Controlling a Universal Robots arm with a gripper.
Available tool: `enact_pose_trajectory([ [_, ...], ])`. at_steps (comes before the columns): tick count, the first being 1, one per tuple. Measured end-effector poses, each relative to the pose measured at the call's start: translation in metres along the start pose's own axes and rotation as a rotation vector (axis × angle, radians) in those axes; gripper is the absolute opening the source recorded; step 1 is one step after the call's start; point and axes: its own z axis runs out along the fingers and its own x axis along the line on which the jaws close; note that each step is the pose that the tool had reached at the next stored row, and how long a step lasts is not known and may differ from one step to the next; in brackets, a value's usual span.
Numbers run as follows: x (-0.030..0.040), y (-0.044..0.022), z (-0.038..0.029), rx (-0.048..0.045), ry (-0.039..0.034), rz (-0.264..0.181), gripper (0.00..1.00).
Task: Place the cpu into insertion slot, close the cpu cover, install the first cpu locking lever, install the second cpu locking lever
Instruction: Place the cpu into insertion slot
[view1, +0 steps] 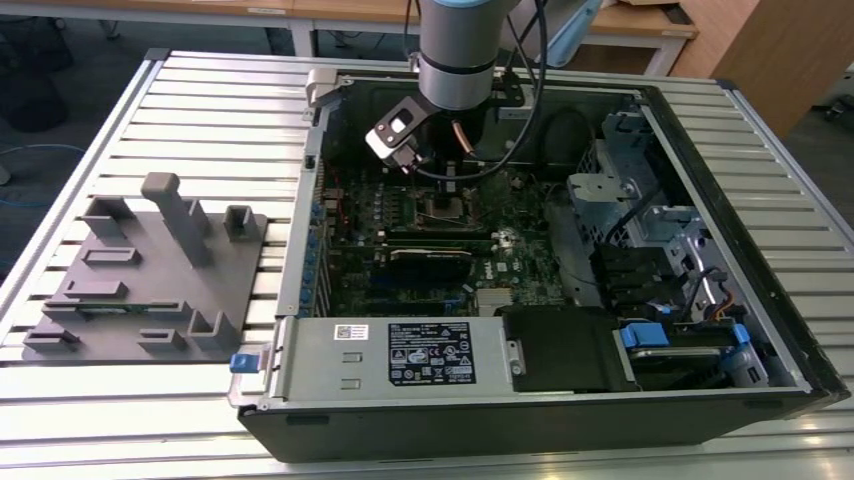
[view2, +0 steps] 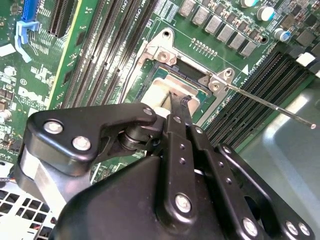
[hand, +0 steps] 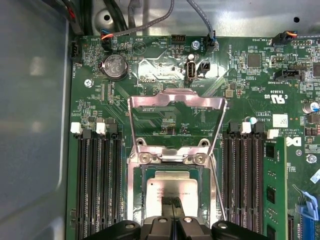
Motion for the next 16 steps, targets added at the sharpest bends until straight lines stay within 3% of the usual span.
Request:
enact_pose_trajectory([
  [2,0.0,0.0004,0.0001,0.0175,-0.0003,0.0,0.1],
  [3,0.0,0.0003,0.0,0.0208,-0.0005,0.0,0.1],
  [16,0.0,0.0017,0.0015,0.0227,-0.0003,0.0,0.1],
])
